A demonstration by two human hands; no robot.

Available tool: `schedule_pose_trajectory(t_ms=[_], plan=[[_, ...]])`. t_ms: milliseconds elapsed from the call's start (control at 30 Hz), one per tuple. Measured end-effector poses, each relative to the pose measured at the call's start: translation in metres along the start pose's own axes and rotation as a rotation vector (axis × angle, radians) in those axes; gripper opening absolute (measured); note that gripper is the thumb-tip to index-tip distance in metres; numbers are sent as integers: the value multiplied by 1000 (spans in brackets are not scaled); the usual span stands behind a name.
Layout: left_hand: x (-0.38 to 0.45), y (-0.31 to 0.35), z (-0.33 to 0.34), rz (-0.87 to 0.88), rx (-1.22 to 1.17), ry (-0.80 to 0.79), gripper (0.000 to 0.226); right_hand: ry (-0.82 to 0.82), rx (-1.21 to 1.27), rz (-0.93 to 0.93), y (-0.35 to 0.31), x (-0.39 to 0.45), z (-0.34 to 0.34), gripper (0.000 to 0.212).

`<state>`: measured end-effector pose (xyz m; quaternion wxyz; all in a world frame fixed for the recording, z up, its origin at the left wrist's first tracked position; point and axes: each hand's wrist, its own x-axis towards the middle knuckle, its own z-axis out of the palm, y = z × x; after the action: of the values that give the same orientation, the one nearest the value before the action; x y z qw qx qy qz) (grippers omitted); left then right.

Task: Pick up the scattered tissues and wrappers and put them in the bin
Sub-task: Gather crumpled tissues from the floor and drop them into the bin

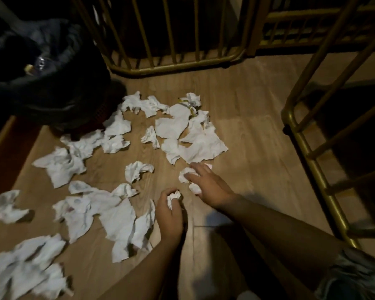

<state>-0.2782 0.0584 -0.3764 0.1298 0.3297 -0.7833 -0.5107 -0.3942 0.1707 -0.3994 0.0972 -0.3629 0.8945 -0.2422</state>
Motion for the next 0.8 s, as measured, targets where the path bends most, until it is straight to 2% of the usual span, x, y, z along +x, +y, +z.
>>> schedule_pose_trajectory(t_ms=[67,167,200,267,400,433,500,533,600,667,733,800], plan=[[1,-2,-7,-17,-10,17,31,-13,-75,-7,-2,-3,8,49],[6,3,-16,-69,-36,51,23,25,-69,38,-1,-12,14,51],[8,6,-18,-98,-50,59,19,24,-58,41,-1,-13,15,48],[14,12,-22,-128,-70,59,14,56,-26,34,-4,-13,13,25],[27,35,-32,-81,-122,17,8,253,143,158,-28,4,-7,17],[32,44,-36,-92,-161,2,12,313,198,190,-39,12,-17,15],[50,60,-50,-136,-257,-9,37,404,270,227,-61,34,-35,9],[61,71,-60,-169,-280,-3,41,418,314,247,-75,45,-47,16],[87,98,-87,-192,-272,-12,30,407,426,303,-103,68,-70,28],[108,128,-123,-163,-233,-74,18,351,554,336,-130,93,-90,28],[123,158,-162,-84,-160,-75,27,289,668,312,-159,115,-110,47],[141,179,-197,-50,-194,-1,38,252,795,296,-192,136,-129,64]])
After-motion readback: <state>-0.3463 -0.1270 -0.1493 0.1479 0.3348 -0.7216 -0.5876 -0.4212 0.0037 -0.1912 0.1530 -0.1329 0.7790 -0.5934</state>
